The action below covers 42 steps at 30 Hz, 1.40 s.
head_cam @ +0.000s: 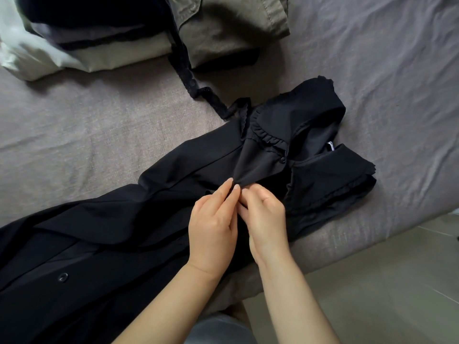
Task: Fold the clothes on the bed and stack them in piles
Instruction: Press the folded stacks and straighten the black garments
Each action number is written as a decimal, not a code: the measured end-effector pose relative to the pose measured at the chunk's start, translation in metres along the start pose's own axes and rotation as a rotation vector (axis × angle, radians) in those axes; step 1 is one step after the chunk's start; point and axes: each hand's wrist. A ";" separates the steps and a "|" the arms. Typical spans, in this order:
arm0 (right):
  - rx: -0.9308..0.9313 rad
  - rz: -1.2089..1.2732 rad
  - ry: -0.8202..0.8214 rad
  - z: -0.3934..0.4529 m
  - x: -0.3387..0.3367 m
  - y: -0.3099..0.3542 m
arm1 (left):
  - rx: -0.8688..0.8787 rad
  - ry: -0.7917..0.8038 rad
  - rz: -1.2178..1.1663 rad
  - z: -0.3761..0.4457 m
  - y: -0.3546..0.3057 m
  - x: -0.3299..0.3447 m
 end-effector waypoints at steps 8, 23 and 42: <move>-0.028 0.070 -0.108 -0.001 0.005 -0.002 | -0.005 0.048 -0.110 -0.003 -0.008 -0.011; -0.036 0.141 0.021 -0.005 -0.003 -0.003 | -0.374 0.124 -0.563 0.023 -0.013 -0.035; -0.188 -0.299 -0.178 -0.007 -0.001 -0.009 | -0.510 0.194 -0.622 0.025 -0.014 -0.038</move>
Point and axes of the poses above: each hand's wrist, its own z-axis towards the middle knuckle, its own x-axis out of the palm, y = z × x, and after that the axes turned 10 degrees about y, right-handed
